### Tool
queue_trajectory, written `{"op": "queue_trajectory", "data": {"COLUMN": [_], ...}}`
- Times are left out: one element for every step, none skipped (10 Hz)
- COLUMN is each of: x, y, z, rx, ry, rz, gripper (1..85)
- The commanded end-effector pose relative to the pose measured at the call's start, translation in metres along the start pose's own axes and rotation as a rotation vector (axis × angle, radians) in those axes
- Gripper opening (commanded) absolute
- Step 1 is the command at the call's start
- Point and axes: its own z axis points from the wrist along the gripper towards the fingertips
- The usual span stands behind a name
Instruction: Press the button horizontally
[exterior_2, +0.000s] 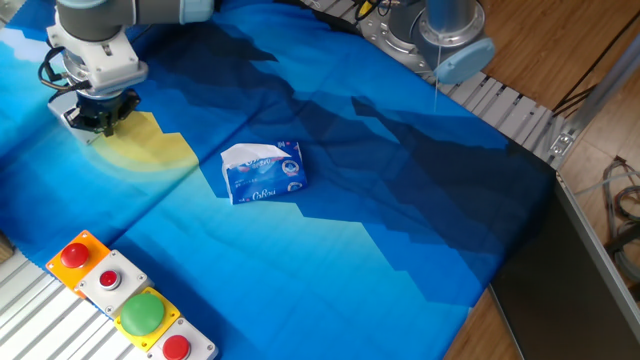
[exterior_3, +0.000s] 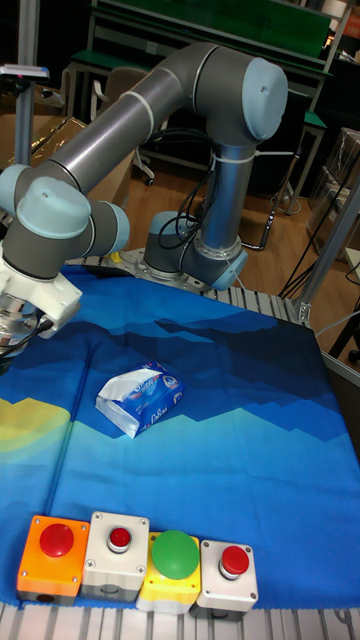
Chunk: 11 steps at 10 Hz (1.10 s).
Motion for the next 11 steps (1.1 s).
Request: {"op": "queue_trajectory", "data": {"x": [0.0, -0.002, -0.003, -0.002, 0.002, 0.004, 0.005, 0.01, 0.013, 0.015, 0.017], "y": [-0.003, -0.003, -0.004, -0.004, -0.007, -0.009, -0.012, -0.015, -0.016, -0.017, -0.018], "z": [-0.003, -0.005, -0.006, -0.006, -0.006, -0.005, -0.005, -0.005, -0.005, -0.004, -0.003], "rx": [0.005, 0.004, 0.004, 0.005, 0.016, 0.02, 0.026, 0.037, 0.042, 0.046, 0.051], "ry": [0.008, 0.01, 0.01, 0.011, 0.024, 0.026, 0.026, 0.04, 0.053, 0.06, 0.061], "rz": [0.014, 0.017, 0.019, 0.018, 0.012, 0.009, 0.005, 0.0, -0.002, -0.003, -0.003], "gripper": [1.0, 1.0, 1.0, 1.0, 1.0, 1.0, 1.0, 1.0, 1.0, 1.0, 1.0]}}
